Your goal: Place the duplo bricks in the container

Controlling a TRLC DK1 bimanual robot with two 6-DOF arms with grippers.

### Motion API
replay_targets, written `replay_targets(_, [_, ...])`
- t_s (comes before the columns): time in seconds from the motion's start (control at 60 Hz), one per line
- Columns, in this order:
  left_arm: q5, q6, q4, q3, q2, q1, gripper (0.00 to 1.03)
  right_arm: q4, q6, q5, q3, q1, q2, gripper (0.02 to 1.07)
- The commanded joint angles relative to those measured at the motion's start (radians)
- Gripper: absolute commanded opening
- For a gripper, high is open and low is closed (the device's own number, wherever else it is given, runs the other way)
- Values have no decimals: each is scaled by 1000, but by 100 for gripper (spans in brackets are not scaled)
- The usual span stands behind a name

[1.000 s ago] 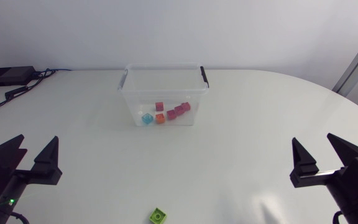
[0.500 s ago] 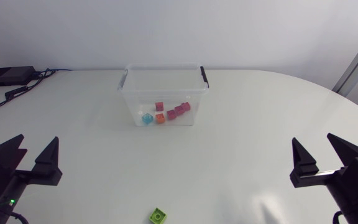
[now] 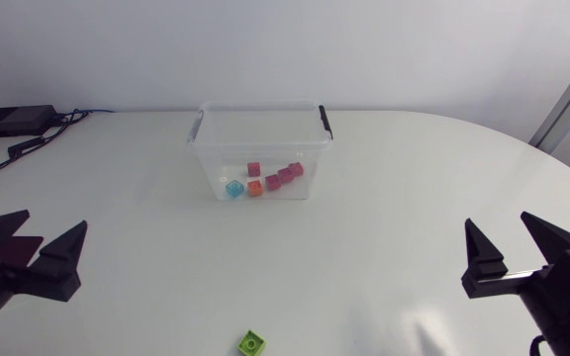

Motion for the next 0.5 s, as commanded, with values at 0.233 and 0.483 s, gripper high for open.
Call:
replay_targets(0.233, [-21,155,-272,308,312,-42,99,-2,-12,-5,-18,-8,-6,103])
replay_targets(0.483, [-32,138,-367,375,549,-202,99,-2,-13,-5,-18,-8,-7,103])
